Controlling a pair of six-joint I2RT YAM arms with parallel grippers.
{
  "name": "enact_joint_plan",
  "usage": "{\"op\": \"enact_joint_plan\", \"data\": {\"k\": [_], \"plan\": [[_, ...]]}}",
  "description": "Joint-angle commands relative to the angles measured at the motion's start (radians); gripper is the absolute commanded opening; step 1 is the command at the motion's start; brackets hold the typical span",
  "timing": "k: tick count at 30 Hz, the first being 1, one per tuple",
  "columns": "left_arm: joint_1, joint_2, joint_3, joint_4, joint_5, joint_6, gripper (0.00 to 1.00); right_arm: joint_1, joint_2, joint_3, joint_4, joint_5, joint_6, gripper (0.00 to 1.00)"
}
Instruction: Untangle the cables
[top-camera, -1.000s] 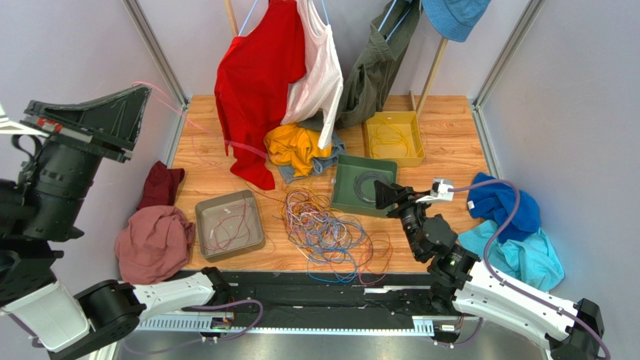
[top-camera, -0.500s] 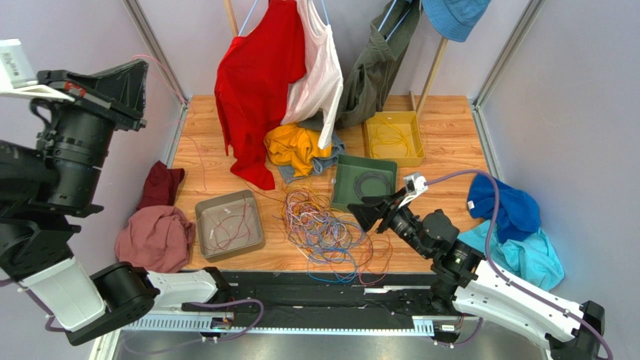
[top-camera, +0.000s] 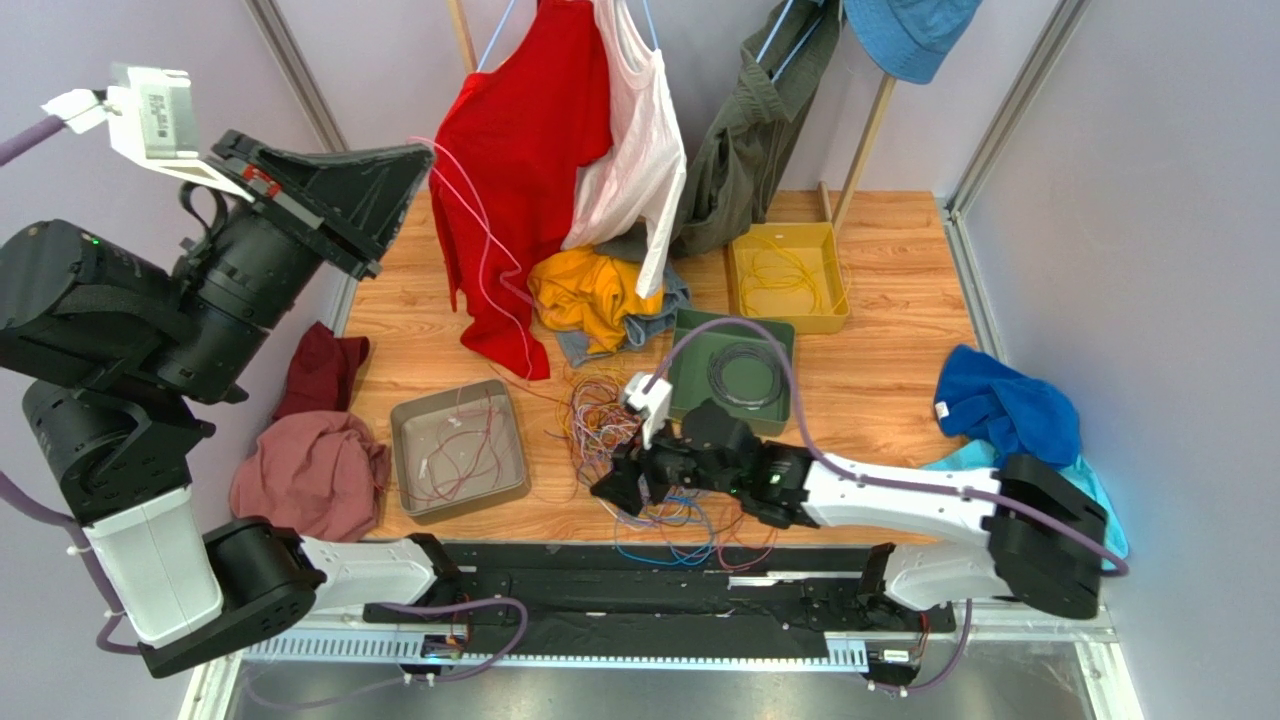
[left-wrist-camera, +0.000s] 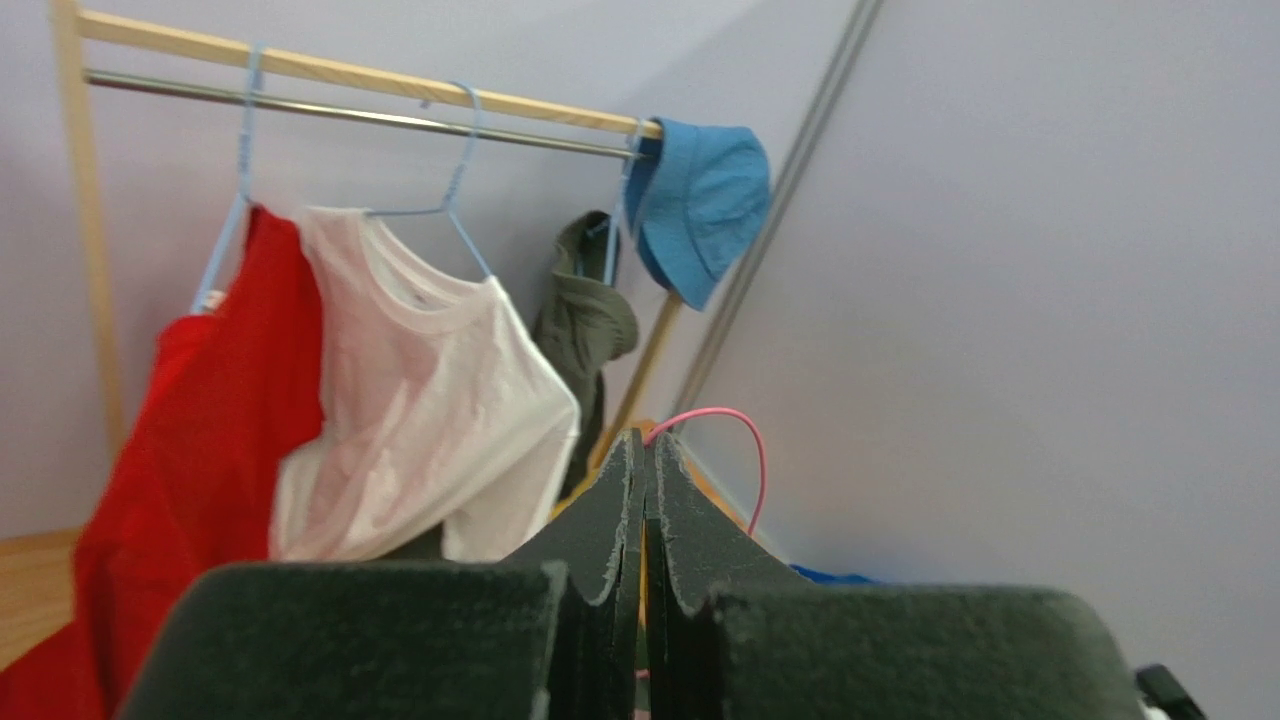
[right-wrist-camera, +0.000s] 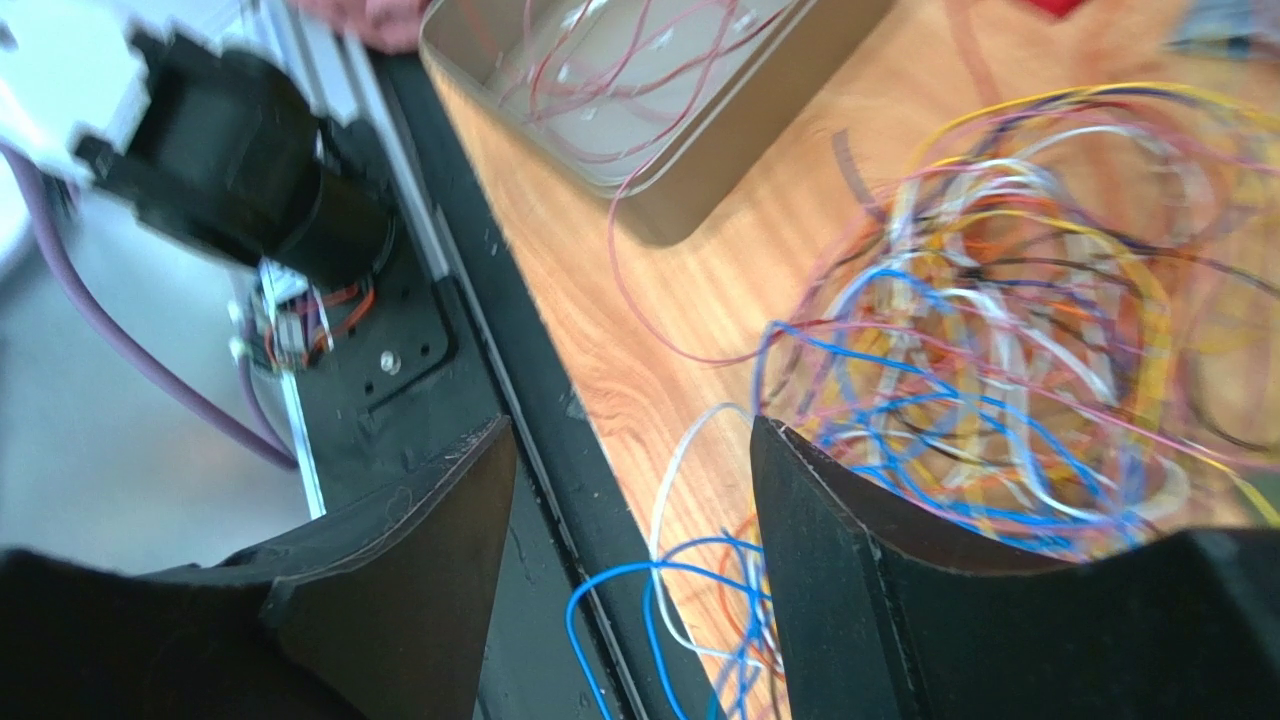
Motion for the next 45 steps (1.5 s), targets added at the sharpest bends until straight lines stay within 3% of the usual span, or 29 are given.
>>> {"op": "enact_joint_plan", "data": {"k": [1,13,34,37,40,41,44,45], "plan": [[-0.003,-0.01,-0.053,-0.012,0.143,-0.094,0.0,0.062,0.112,0.094,0.064,-0.014,-0.107,0.62],[-0.003,-0.074,-0.124,-0.014,0.131,-0.09,0.0,0.094,0.473,0.329,0.046,-0.049,-0.158,0.61],[-0.003,-0.122,-0.184,-0.031,0.094,-0.079,0.0,0.158,0.676,0.364,0.26,0.02,0.006,0.65],[-0.003,-0.129,-0.184,-0.04,0.083,-0.073,0.0,0.158,0.693,0.366,0.283,0.046,0.023,0.58],[-0.003,-0.142,-0.19,-0.052,0.069,-0.07,0.0,0.158,0.664,0.322,0.329,0.08,0.03,0.36],[-0.003,-0.154,-0.202,-0.055,0.063,-0.071,0.0,0.16,0.649,0.308,0.34,0.107,0.031,0.2],[-0.003,-0.192,-0.253,-0.061,0.033,-0.08,0.0,0.189,0.546,0.3,0.27,0.217,0.001,0.0],[-0.003,-0.206,-0.276,-0.066,-0.001,-0.084,0.0,0.2,0.494,0.311,0.231,0.236,-0.012,0.0]]}}
